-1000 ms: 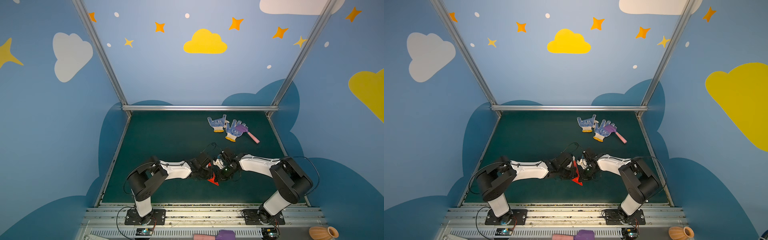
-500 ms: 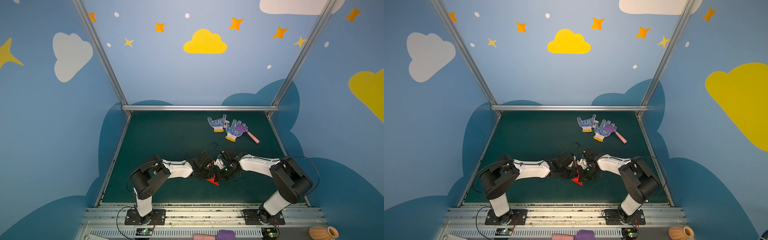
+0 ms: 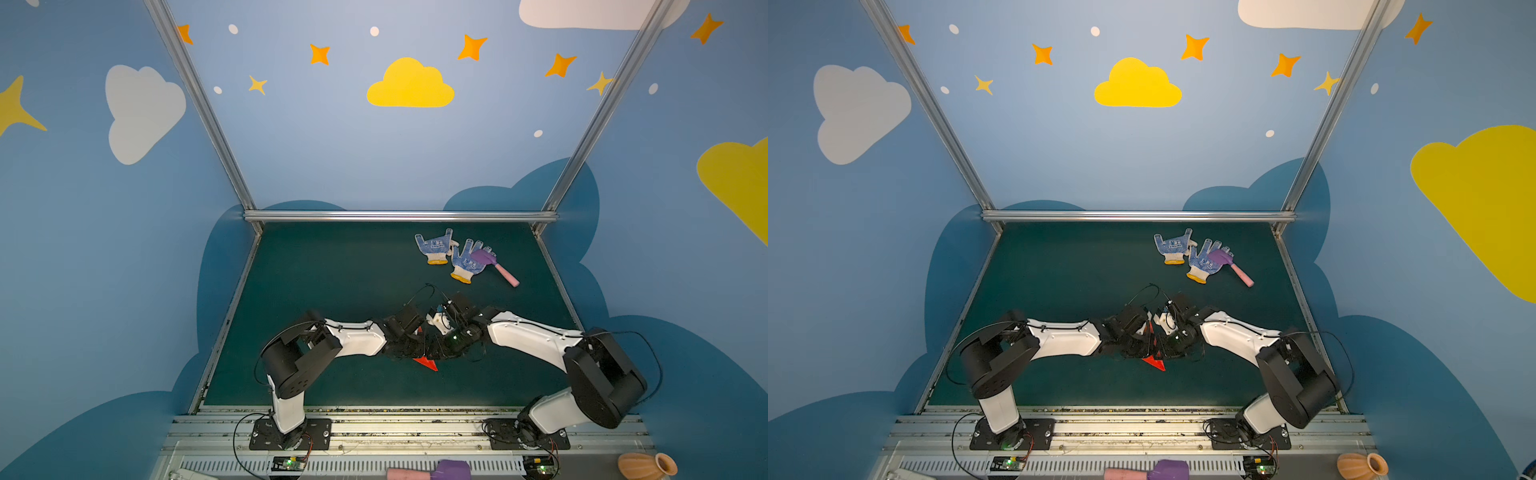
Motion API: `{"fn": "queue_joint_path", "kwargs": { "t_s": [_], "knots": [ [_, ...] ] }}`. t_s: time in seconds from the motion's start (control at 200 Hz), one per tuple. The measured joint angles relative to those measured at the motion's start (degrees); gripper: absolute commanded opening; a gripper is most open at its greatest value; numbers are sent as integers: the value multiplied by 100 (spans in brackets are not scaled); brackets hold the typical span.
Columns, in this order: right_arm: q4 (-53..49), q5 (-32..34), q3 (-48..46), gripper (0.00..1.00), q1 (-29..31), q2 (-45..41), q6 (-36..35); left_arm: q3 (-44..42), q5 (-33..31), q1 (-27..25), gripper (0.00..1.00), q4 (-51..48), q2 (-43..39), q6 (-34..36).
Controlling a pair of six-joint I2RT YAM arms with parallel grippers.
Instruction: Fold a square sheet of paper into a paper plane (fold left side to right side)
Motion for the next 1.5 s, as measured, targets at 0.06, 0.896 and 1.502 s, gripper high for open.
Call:
{"fn": "queue_joint_path", "kwargs": {
  "t_s": [0.06,0.896,1.502],
  "knots": [
    [-4,74,0,0,46,-35,79,0,-2,0,3,0,0,0],
    [487,299,-79,0,199,645,409,0,-7,0,4,-4,0,0],
    [560,254,-212,0,103,415,457,0,-9,0,4,-4,0,2]
  ]
}}
